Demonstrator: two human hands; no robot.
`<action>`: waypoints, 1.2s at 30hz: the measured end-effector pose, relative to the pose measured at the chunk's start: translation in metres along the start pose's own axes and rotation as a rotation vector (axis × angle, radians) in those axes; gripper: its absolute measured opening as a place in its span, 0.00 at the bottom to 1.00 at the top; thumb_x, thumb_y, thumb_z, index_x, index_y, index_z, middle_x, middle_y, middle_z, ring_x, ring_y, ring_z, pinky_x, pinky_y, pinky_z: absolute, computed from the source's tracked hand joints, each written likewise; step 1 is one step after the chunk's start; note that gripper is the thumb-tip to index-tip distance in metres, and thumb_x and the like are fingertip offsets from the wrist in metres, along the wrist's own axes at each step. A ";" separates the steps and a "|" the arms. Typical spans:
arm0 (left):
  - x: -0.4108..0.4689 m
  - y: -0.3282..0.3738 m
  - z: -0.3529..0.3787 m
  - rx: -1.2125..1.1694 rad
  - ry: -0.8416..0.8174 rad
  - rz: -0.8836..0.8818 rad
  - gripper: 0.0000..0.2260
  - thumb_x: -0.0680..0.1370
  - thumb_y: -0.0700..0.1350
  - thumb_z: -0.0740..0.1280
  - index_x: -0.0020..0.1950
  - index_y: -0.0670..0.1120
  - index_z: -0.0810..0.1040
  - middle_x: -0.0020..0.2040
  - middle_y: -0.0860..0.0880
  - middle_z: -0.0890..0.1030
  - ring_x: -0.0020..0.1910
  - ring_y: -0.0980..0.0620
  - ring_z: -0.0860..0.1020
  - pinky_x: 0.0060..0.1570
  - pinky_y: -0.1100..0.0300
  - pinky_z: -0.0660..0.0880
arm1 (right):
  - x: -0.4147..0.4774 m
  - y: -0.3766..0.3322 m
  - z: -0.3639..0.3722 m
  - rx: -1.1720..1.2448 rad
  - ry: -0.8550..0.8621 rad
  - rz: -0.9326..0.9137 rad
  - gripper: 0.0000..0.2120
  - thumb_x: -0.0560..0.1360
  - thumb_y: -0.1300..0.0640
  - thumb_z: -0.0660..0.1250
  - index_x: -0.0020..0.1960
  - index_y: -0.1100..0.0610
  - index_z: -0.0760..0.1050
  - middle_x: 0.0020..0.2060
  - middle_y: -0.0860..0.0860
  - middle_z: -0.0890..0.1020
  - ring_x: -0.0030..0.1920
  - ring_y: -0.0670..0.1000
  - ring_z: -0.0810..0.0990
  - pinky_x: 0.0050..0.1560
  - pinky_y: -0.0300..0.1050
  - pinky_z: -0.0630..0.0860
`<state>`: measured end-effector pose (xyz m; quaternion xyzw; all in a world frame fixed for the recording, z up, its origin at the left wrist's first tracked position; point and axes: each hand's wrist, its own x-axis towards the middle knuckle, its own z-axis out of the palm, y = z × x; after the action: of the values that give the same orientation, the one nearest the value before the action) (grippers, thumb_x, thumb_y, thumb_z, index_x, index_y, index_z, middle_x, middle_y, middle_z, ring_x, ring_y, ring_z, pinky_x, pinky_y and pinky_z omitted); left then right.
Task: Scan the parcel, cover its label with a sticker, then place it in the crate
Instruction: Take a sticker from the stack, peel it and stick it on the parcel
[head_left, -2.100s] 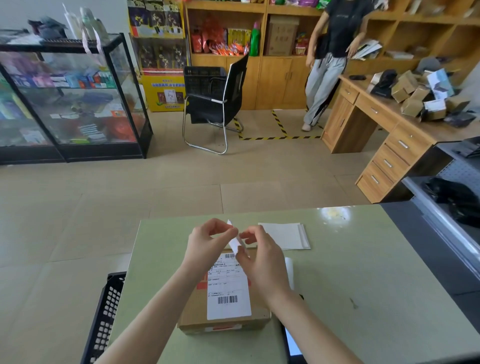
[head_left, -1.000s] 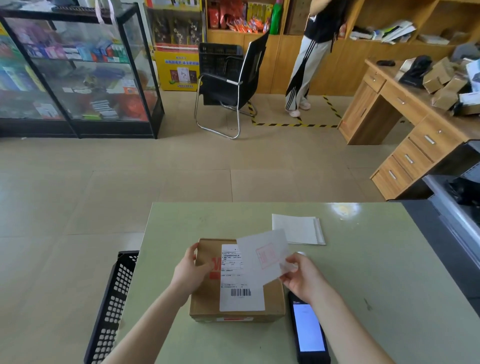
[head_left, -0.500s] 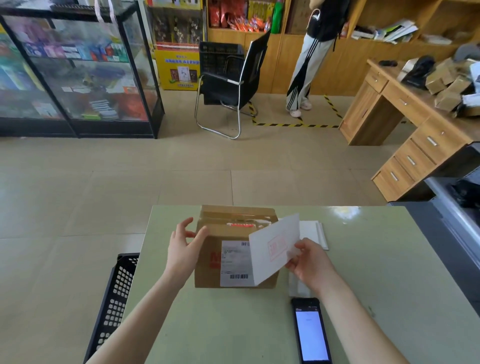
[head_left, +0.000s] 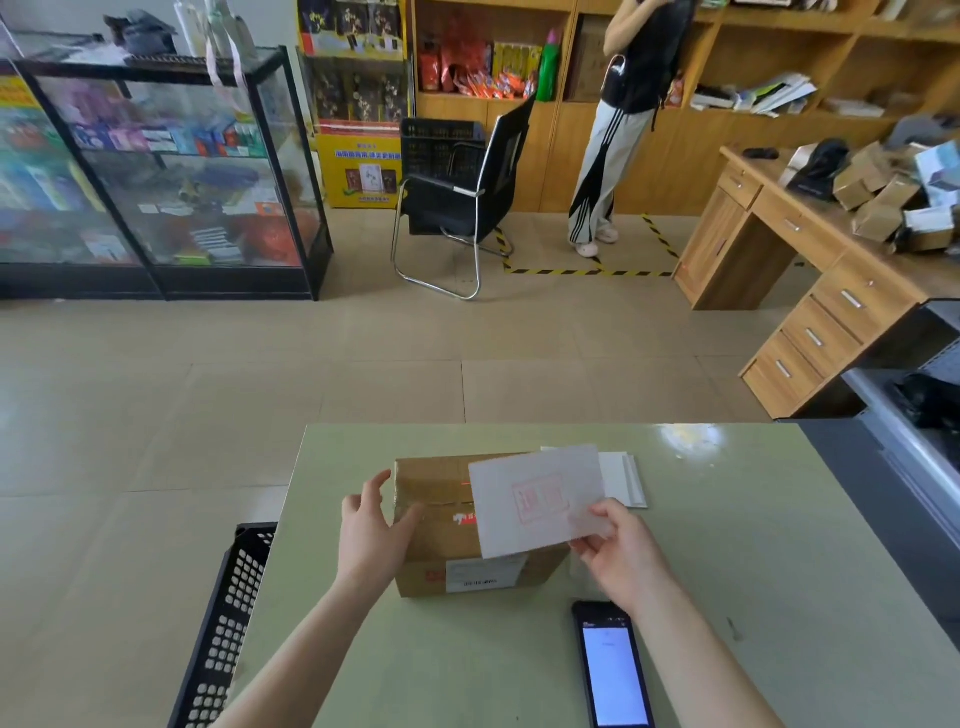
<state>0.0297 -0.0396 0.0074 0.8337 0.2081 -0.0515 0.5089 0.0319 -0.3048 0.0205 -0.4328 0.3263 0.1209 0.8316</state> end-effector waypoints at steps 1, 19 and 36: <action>-0.001 0.002 -0.001 -0.006 0.055 0.060 0.23 0.76 0.51 0.69 0.70 0.54 0.69 0.59 0.49 0.71 0.54 0.50 0.73 0.54 0.54 0.71 | 0.000 0.000 0.004 0.003 -0.010 -0.013 0.10 0.74 0.65 0.59 0.53 0.62 0.75 0.45 0.58 0.82 0.44 0.55 0.80 0.43 0.47 0.76; 0.002 0.024 0.006 -0.110 0.040 0.050 0.04 0.73 0.46 0.71 0.39 0.52 0.79 0.34 0.54 0.81 0.29 0.62 0.76 0.26 0.71 0.69 | 0.001 0.037 0.054 -0.325 0.110 -0.228 0.09 0.72 0.65 0.70 0.49 0.59 0.73 0.48 0.56 0.82 0.46 0.53 0.83 0.41 0.43 0.81; 0.009 0.022 0.008 0.477 0.058 0.122 0.17 0.71 0.52 0.70 0.53 0.49 0.67 0.45 0.52 0.78 0.40 0.45 0.79 0.29 0.57 0.68 | 0.019 0.042 0.065 -1.065 0.350 -0.507 0.16 0.64 0.52 0.76 0.39 0.54 0.69 0.37 0.51 0.77 0.36 0.51 0.78 0.34 0.46 0.76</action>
<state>0.0476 -0.0529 0.0193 0.9424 0.1539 -0.0443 0.2937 0.0544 -0.2298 0.0084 -0.8664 0.2399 -0.0070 0.4380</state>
